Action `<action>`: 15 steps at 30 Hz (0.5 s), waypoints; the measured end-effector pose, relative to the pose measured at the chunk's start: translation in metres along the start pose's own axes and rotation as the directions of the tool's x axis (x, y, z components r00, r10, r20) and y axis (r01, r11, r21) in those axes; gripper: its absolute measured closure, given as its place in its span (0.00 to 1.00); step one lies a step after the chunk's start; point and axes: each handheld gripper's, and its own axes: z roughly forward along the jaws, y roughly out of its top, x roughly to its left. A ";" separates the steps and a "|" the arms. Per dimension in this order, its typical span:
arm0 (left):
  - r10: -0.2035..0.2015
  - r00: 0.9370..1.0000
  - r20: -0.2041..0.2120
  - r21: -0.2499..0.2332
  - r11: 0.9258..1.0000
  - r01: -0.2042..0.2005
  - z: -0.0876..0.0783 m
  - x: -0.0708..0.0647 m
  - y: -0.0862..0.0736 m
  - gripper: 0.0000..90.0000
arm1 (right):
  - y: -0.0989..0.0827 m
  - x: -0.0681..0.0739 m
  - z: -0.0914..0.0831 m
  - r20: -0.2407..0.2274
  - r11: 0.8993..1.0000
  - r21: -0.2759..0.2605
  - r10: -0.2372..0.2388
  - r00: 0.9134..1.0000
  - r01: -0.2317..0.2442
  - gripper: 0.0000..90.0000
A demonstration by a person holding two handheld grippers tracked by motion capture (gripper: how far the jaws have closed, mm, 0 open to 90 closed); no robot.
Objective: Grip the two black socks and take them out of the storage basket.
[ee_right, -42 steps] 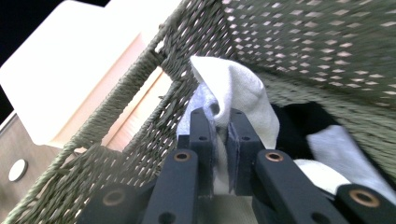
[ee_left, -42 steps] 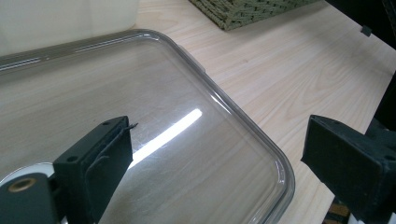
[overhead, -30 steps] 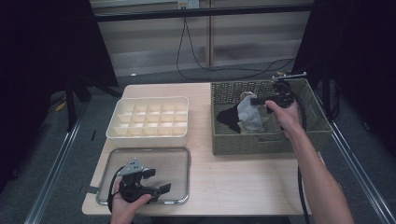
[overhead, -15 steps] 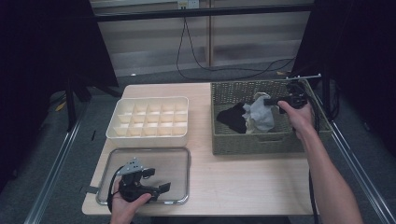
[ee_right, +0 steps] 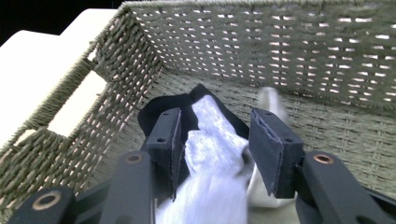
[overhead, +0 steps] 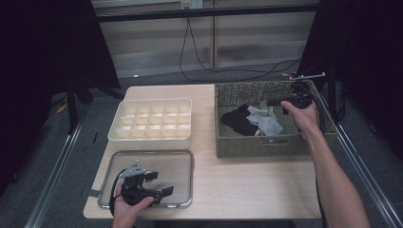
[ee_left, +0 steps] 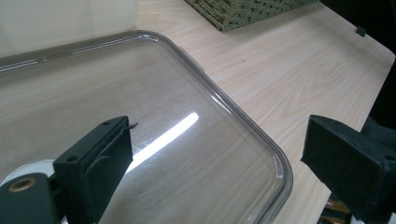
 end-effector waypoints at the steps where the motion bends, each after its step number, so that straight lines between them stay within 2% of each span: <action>1: 0.002 1.000 -0.001 0.000 1.000 -0.002 0.000 0.000 0.000 0.09 | 0.001 0.002 0.001 0.000 1.000 0.005 -0.007 1.000 0.007 0.61; 7: 0.001 1.000 -0.005 0.002 1.000 -0.001 -0.001 0.000 -0.001 0.09 | 0.004 0.018 0.020 -0.032 0.999 0.034 -0.041 0.999 0.042 0.66; 10: -0.005 1.000 -0.006 -0.004 1.000 0.005 -0.002 0.002 -0.001 0.09 | 0.009 0.031 0.035 -0.057 0.996 0.052 -0.068 0.996 0.071 0.68; 15: -0.008 1.000 -0.011 -0.009 1.000 0.008 -0.004 0.003 -0.002 0.09 | 0.015 0.043 0.051 -0.082 0.993 0.073 -0.084 0.993 0.090 0.69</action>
